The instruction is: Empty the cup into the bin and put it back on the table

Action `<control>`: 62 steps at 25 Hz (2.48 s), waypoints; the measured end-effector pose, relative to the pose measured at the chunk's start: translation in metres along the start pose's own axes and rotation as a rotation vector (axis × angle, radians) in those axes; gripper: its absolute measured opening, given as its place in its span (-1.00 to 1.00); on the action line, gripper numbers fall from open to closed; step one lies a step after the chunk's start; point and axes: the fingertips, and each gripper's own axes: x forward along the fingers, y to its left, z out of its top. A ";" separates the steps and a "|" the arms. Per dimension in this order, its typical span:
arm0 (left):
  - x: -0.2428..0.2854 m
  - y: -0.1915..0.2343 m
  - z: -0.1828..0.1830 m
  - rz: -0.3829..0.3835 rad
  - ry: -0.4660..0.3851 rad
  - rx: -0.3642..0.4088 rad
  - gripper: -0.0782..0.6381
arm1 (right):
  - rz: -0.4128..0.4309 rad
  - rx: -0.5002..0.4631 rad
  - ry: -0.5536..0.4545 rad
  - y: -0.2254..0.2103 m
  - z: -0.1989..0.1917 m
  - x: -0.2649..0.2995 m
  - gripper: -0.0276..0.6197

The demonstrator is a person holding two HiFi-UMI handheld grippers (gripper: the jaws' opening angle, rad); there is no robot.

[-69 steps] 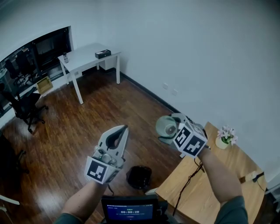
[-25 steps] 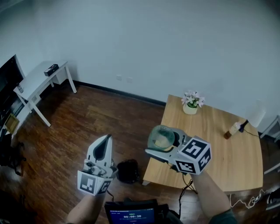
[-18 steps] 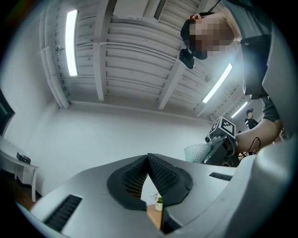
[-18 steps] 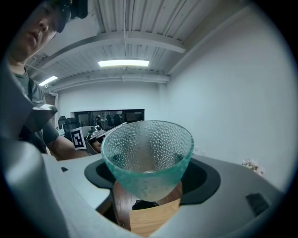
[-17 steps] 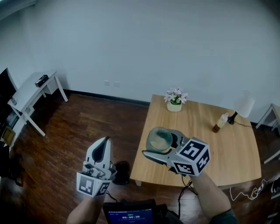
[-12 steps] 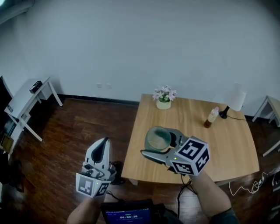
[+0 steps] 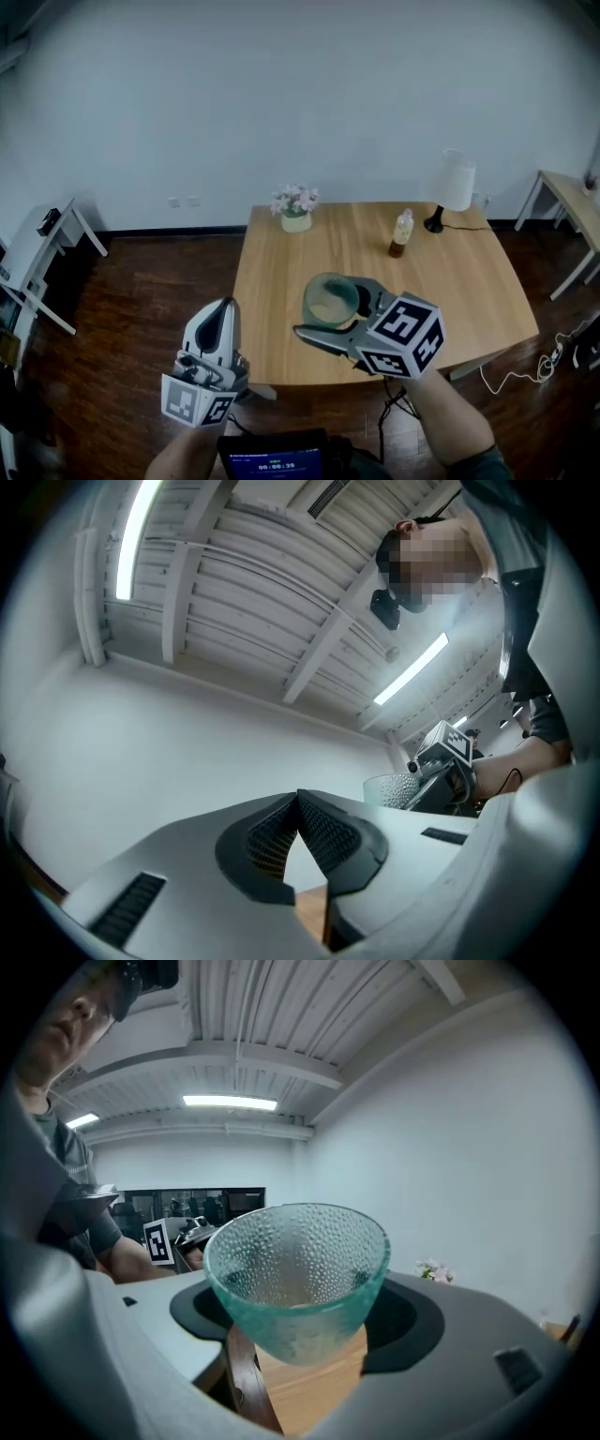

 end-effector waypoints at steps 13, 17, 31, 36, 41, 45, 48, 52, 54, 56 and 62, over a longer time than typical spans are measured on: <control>0.068 -0.125 -0.042 -0.231 0.002 -0.159 -0.78 | -0.211 0.089 0.004 -0.044 -0.052 -0.125 0.28; 0.083 -0.156 -0.052 -0.308 0.010 -0.210 -0.78 | -0.285 0.131 -0.011 -0.053 -0.064 -0.155 0.28; 0.133 -0.253 -0.079 -0.644 0.021 -0.404 -0.78 | -0.621 0.276 -0.037 -0.074 -0.099 -0.251 0.28; 0.141 -0.276 -0.085 -0.723 0.020 -0.482 -0.78 | -0.738 0.316 -0.020 -0.067 -0.110 -0.275 0.28; 0.145 -0.298 -0.096 -0.816 0.011 -0.535 -0.78 | -0.856 0.362 -0.004 -0.061 -0.125 -0.300 0.28; 0.152 -0.314 -0.087 -0.843 -0.050 -0.544 -0.78 | -0.928 0.398 0.006 -0.054 -0.135 -0.319 0.28; 0.157 -0.327 -0.083 -0.858 -0.081 -0.570 -0.78 | -0.970 0.409 0.011 -0.051 -0.140 -0.337 0.28; 0.161 -0.348 -0.090 -0.863 -0.077 -0.574 -0.78 | -1.008 0.410 0.015 -0.052 -0.146 -0.366 0.28; 0.165 -0.361 -0.093 -0.855 -0.073 -0.571 -0.78 | -1.016 0.399 0.017 -0.055 -0.149 -0.383 0.28; 0.169 -0.378 -0.095 -0.854 -0.070 -0.568 -0.78 | -1.018 0.389 0.018 -0.058 -0.155 -0.402 0.28; 0.177 -0.440 -0.103 -0.849 -0.058 -0.535 -0.78 | -0.971 0.374 0.009 -0.076 -0.181 -0.456 0.28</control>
